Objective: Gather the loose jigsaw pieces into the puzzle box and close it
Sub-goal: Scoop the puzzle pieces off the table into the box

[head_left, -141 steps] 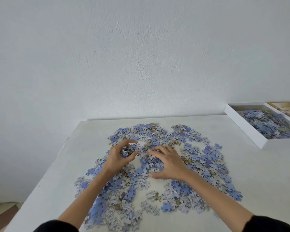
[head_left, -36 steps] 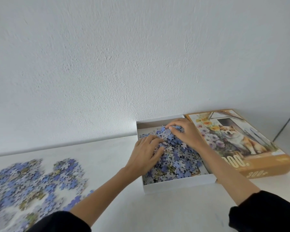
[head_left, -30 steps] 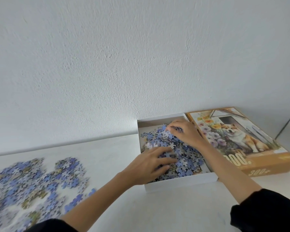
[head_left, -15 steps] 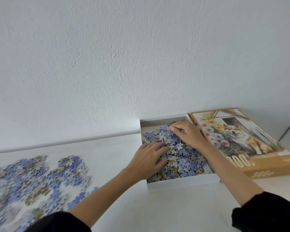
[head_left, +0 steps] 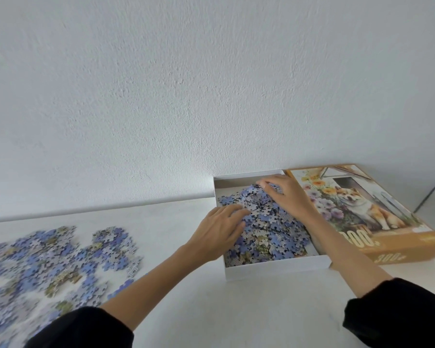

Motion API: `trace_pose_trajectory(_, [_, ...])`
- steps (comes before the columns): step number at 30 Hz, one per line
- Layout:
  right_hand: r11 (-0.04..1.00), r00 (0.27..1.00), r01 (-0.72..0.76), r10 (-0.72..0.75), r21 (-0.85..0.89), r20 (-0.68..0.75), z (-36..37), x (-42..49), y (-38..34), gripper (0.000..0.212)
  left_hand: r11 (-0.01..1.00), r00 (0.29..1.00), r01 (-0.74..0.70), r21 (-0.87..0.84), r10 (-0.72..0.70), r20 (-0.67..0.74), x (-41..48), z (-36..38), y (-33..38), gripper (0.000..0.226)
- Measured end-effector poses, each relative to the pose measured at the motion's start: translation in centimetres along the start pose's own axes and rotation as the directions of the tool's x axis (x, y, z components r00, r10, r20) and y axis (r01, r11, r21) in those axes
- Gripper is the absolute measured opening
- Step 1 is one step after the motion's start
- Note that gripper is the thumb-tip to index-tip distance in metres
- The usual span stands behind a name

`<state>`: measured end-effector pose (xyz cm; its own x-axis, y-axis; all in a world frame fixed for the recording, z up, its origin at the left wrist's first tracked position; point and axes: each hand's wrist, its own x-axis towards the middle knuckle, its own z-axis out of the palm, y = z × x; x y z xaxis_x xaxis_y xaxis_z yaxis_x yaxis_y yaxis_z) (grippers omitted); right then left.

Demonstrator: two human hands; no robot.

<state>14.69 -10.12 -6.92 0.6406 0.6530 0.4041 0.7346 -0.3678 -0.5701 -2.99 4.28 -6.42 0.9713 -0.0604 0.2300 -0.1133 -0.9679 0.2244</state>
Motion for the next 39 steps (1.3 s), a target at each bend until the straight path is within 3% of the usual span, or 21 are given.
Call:
trace_pose_trajectory(5, [0.992,0.996,0.062,-0.054,0.109,-0.071,0.3,-0.1,-3.7,0.020,0.996,0.993,-0.038,-0.084,0.029,-0.112,-2.5,-3.0,-1.0,0.040])
trace_pose_trajectory(10, [0.980,0.995,0.101,-0.096,0.169,-0.036,2.5,-0.1,-8.8,0.019,0.994,0.992,-0.067,-0.081,0.058,-0.110,-7.4,-4.7,-2.9,0.026])
trace_pose_trajectory(17, [0.961,0.985,0.163,-0.171,0.223,0.016,7.5,-1.3,-16.6,0.017,0.994,0.990,0.048,-0.099,-0.060,-0.126,-15.7,-8.4,-7.6,0.026])
trace_pose_trajectory(21, [0.955,0.983,0.135,-0.162,0.264,0.084,12.4,-3.3,-21.4,0.017,0.986,0.983,0.139,-0.088,-0.149,-0.111,-21.4,-10.3,-11.4,0.028])
trace_pose_trajectory(24, [0.955,0.963,0.121,-0.178,0.271,0.200,16.0,-4.6,-24.9,0.020,0.967,0.968,0.242,-0.078,-0.246,-0.047,-26.1,-11.5,-14.2,0.053])
trace_pose_trajectory(26, [0.958,0.929,0.071,-0.164,0.277,0.332,17.9,-5.6,-27.4,0.031,0.958,0.960,0.279,-0.062,-0.278,0.028,-29.5,-12.0,-16.1,0.071])
trace_pose_trajectory(29, [0.975,0.811,0.056,-0.169,0.214,0.560,20.7,-7.4,-30.3,0.079,0.935,0.923,0.354,-0.014,-0.347,0.166,-34.5,-12.5,-18.6,0.085])
trace_pose_trajectory(31, [0.991,0.712,0.104,-0.135,0.087,0.689,22.6,-8.6,-31.4,0.105,0.916,0.896,0.400,-0.009,-0.390,0.211,-37.1,-12.9,-19.9,0.094])
trace_pose_trajectory(33, [0.987,0.649,0.152,-0.066,-0.045,0.758,24.2,-9.6,-32.2,0.116,0.903,0.878,0.429,0.034,-0.425,0.222,-39.4,-13.2,-21.2,0.106])
trace_pose_trajectory(39, [0.948,0.695,0.230,-0.001,-0.222,0.719,25.3,-12.2,-34.6,0.119,0.842,0.773,0.538,0.045,-0.513,0.374,-45.6,-14.4,-25.8,0.128])
